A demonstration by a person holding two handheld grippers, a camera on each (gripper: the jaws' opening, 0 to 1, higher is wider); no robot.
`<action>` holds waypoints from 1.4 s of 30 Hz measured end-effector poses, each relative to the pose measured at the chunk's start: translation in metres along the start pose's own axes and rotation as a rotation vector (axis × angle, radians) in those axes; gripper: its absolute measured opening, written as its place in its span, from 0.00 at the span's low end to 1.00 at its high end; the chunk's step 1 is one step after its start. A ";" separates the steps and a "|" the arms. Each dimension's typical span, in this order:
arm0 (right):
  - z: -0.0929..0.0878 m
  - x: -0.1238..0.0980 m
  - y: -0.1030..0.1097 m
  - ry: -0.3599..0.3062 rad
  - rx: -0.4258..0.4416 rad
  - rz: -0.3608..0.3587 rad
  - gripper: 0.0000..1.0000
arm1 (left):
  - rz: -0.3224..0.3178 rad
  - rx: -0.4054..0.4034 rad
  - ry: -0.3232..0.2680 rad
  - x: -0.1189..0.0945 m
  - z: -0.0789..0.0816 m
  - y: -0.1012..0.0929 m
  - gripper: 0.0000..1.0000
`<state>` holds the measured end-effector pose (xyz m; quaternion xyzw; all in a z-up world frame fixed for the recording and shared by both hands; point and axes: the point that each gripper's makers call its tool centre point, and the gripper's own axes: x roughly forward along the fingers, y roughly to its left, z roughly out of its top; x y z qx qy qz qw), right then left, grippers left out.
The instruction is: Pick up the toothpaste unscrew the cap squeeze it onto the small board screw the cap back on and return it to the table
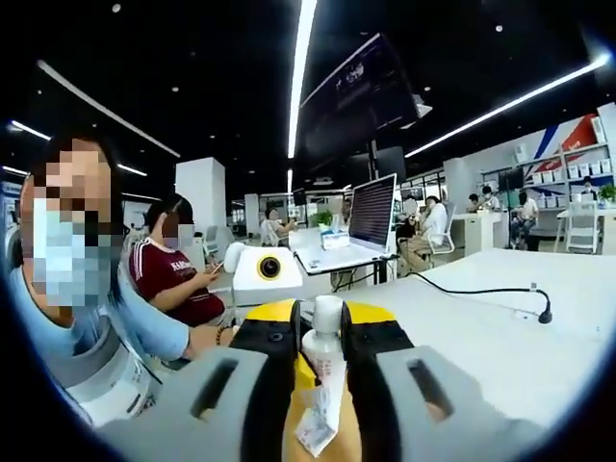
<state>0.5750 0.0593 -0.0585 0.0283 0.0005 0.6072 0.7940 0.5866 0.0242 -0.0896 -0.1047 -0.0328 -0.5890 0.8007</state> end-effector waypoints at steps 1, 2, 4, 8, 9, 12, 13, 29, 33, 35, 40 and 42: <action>0.000 0.000 -0.001 0.000 0.000 -0.003 0.18 | 0.002 0.001 0.000 0.000 0.000 0.000 0.16; 0.001 -0.001 -0.001 0.000 -0.001 -0.006 0.18 | 0.004 0.000 0.001 0.000 0.000 0.001 0.16; -0.001 -0.001 -0.001 0.001 -0.006 -0.015 0.18 | 0.005 -0.003 0.001 0.000 0.000 0.002 0.16; -0.002 -0.005 -0.001 0.006 -0.026 -0.036 0.19 | 0.014 -0.004 0.002 -0.001 0.000 0.004 0.16; -0.002 -0.007 -0.001 0.007 -0.031 -0.042 0.19 | 0.015 -0.004 0.002 -0.001 -0.001 0.004 0.16; -0.002 -0.012 -0.003 0.005 -0.026 -0.058 0.20 | 0.022 -0.011 0.000 -0.001 0.000 0.007 0.16; -0.003 -0.014 -0.002 0.004 -0.022 -0.062 0.20 | 0.023 -0.017 0.000 -0.002 0.000 0.008 0.16; 0.003 -0.035 -0.006 -0.029 -0.038 -0.100 0.20 | 0.033 0.026 0.004 0.000 -0.001 0.007 0.16; 0.004 -0.034 -0.018 -0.042 -0.032 -0.103 0.21 | 0.023 0.022 0.002 -0.001 0.000 0.006 0.16; 0.004 -0.028 -0.016 -0.059 -0.017 -0.045 0.21 | 0.015 0.024 0.002 -0.001 0.001 0.004 0.16; 0.001 -0.010 -0.001 -0.064 0.045 0.110 0.22 | -0.005 0.032 0.001 0.000 0.001 -0.001 0.16; 0.000 -0.002 0.000 -0.048 0.024 0.116 0.19 | -0.014 0.032 0.001 0.000 0.001 -0.003 0.16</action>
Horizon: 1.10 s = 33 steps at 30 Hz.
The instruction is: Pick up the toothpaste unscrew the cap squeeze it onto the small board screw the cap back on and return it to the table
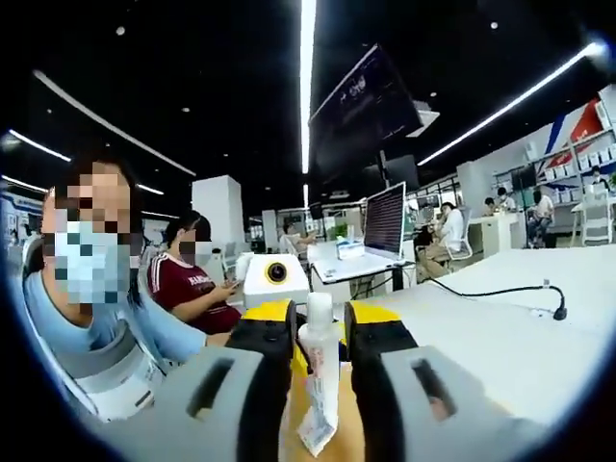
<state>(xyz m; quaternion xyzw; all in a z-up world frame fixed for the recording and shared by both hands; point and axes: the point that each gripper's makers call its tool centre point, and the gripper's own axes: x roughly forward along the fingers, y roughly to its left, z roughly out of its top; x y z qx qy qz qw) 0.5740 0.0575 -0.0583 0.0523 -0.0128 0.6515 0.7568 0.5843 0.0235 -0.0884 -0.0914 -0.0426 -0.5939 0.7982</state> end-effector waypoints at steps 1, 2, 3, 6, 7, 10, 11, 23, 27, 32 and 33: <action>0.000 0.002 0.001 0.007 -0.011 0.008 0.18 | -0.002 0.001 0.002 0.000 0.000 -0.001 0.16; 0.002 0.005 0.002 0.006 -0.016 0.014 0.18 | -0.005 0.003 0.002 0.000 0.000 -0.001 0.16; 0.003 0.006 0.003 0.004 -0.017 0.017 0.18 | -0.006 0.004 0.001 0.000 0.000 -0.002 0.16; 0.003 0.009 0.001 0.017 -0.050 -0.011 0.15 | 0.006 0.030 0.005 0.000 0.000 -0.003 0.16; 0.003 0.008 0.001 0.020 -0.066 -0.021 0.15 | 0.016 0.043 0.009 0.000 0.000 -0.002 0.16; 0.002 0.007 0.001 0.030 -0.098 -0.065 0.16 | 0.025 0.044 0.014 0.000 -0.002 -0.002 0.16; 0.001 0.006 0.002 0.032 -0.101 -0.073 0.16 | 0.025 0.041 0.015 0.001 -0.002 -0.002 0.16; -0.003 -0.012 -0.011 0.072 -0.110 -0.294 0.13 | 0.061 0.027 0.025 -0.001 -0.004 0.007 0.16; -0.003 -0.016 -0.010 0.058 -0.097 -0.407 0.13 | 0.069 0.027 0.025 0.001 -0.005 0.005 0.15; -0.007 -0.019 -0.015 0.046 -0.179 -0.641 0.13 | 0.168 0.069 0.056 0.002 -0.009 0.013 0.16; -0.006 -0.017 -0.014 0.040 -0.187 -0.653 0.14 | 0.170 0.068 0.054 0.001 -0.009 0.014 0.16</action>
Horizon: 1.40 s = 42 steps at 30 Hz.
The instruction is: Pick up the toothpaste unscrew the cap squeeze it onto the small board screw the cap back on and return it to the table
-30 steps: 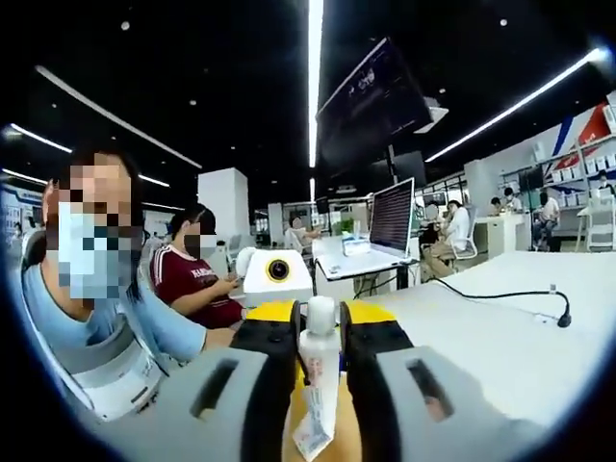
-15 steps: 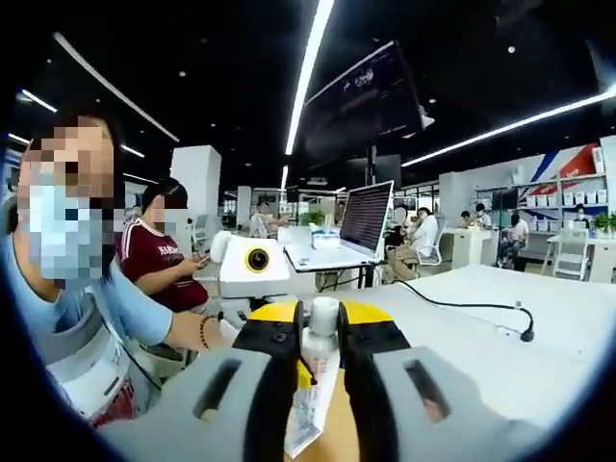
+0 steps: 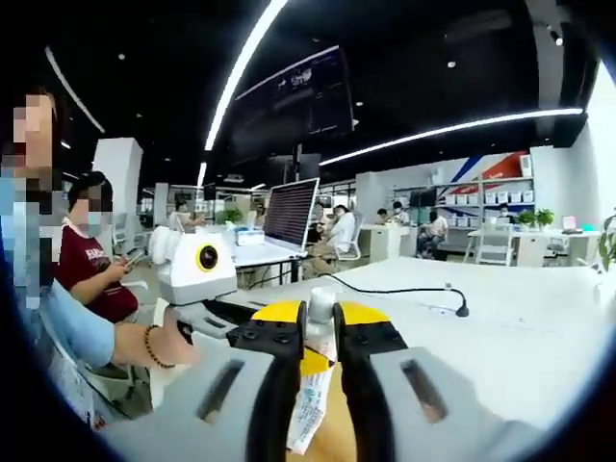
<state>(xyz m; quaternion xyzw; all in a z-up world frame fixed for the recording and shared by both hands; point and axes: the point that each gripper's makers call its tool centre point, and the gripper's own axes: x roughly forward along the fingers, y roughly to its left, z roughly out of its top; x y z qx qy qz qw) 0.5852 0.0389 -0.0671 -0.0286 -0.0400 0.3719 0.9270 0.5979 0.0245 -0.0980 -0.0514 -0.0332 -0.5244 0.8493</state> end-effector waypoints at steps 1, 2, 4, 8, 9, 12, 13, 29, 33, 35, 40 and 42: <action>0.000 0.001 0.003 -0.004 0.012 -0.013 0.14 | -0.002 -0.010 -0.001 -0.001 0.000 0.001 0.16; 0.000 0.001 0.004 -0.006 0.005 -0.024 0.14 | -0.003 -0.020 -0.001 -0.001 0.000 0.002 0.16; -0.001 0.003 0.003 -0.002 -0.036 -0.044 0.14 | -0.004 -0.024 -0.003 -0.001 -0.001 0.002 0.16; 0.005 0.001 0.003 -0.018 -0.023 0.049 0.23 | -0.013 -0.012 -0.007 -0.004 0.001 0.002 0.16; 0.006 -0.001 0.003 -0.019 -0.021 0.063 0.28 | -0.027 -0.014 -0.015 -0.006 0.004 0.000 0.16; 0.009 -0.009 0.010 0.025 0.002 0.287 0.35 | -0.076 0.011 -0.030 -0.009 0.011 -0.006 0.16; 0.012 -0.010 0.012 0.017 0.029 0.355 0.33 | -0.097 0.019 -0.030 -0.010 0.012 -0.008 0.15; 0.014 -0.009 0.051 -0.011 0.081 0.856 0.13 | -0.313 0.045 -0.027 -0.013 0.011 -0.037 0.15; 0.016 -0.008 0.047 -0.028 0.092 0.800 0.13 | -0.288 0.035 -0.031 -0.011 0.013 -0.035 0.15; 0.015 -0.004 0.038 -0.014 0.095 0.721 0.13 | -0.263 0.030 -0.026 -0.009 0.011 -0.032 0.15; 0.014 0.004 0.021 -0.020 0.053 0.421 0.13 | -0.194 0.035 -0.018 -0.006 0.010 -0.024 0.15; 0.011 0.005 0.015 0.006 0.054 0.302 0.13 | -0.164 0.042 -0.011 -0.004 0.008 -0.022 0.15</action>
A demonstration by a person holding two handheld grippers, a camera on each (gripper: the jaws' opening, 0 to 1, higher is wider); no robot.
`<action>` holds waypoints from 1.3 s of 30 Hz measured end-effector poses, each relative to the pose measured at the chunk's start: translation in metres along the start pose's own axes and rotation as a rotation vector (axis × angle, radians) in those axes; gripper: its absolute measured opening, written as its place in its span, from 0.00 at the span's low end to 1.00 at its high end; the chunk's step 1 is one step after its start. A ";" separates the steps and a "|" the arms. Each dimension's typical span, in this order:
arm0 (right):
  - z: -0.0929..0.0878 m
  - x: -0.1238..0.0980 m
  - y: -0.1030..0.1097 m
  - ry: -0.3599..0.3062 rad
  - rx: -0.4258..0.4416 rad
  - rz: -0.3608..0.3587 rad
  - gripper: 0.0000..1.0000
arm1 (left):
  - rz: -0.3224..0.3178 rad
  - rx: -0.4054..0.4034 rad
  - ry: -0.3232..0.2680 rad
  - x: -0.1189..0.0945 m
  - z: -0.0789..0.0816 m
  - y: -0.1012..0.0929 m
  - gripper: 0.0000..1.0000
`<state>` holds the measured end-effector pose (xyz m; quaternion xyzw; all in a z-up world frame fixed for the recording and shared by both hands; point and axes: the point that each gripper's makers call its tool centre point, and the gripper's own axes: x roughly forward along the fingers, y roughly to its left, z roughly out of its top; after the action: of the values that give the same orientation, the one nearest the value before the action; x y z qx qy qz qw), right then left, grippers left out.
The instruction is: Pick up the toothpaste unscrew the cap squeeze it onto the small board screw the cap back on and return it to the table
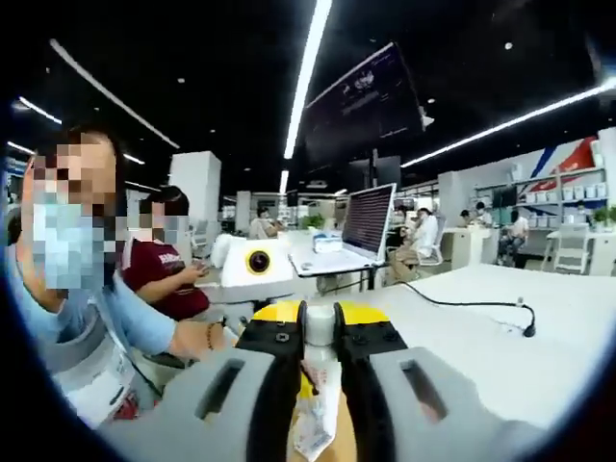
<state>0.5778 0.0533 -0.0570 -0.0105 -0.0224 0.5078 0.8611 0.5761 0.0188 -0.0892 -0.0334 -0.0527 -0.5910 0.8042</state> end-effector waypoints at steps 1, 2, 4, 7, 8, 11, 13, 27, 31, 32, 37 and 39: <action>0.000 -0.001 -0.003 0.013 0.004 -0.058 0.13 | 0.012 -0.006 0.001 0.001 -0.001 0.001 0.15; 0.000 -0.002 -0.006 0.031 -0.025 -0.144 0.13 | 0.023 -0.015 0.002 0.001 -0.001 0.002 0.15; 0.002 -0.005 -0.005 0.050 -0.107 -0.238 0.14 | 0.040 -0.024 0.000 0.001 0.000 0.004 0.15; 0.001 -0.007 0.000 0.074 -0.134 -0.313 0.19 | 0.047 -0.024 0.002 0.001 0.000 0.004 0.15; 0.002 -0.008 0.000 0.074 -0.150 -0.342 0.19 | 0.044 -0.022 0.002 0.001 0.001 0.002 0.15; 0.003 -0.010 0.003 0.072 -0.148 -0.368 0.19 | 0.044 -0.003 0.004 0.001 0.001 -0.002 0.15; 0.003 -0.013 0.004 0.075 -0.150 -0.382 0.18 | 0.045 0.007 0.004 0.002 0.003 -0.001 0.15; 0.029 -0.023 -0.001 -0.052 -0.223 -0.289 0.31 | -0.006 0.001 -0.010 -0.002 0.009 0.004 0.15; 0.029 -0.015 0.009 -0.068 -0.104 0.030 0.26 | -0.116 -0.010 -0.003 -0.004 0.008 -0.003 0.15; 0.024 -0.012 0.010 -0.042 -0.098 0.079 0.26 | -0.129 -0.022 -0.008 -0.005 0.009 -0.003 0.15; 0.010 -0.002 0.022 0.000 -0.069 0.283 0.24 | -0.238 -0.058 -0.006 -0.009 0.007 -0.018 0.15; 0.010 -0.002 0.033 -0.013 -0.026 0.368 0.18 | -0.265 -0.084 -0.012 -0.009 0.007 -0.022 0.15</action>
<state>0.5471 0.0676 -0.0483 -0.0223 -0.0321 0.6567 0.7532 0.5522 0.0220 -0.0839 -0.0634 -0.0366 -0.6935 0.7167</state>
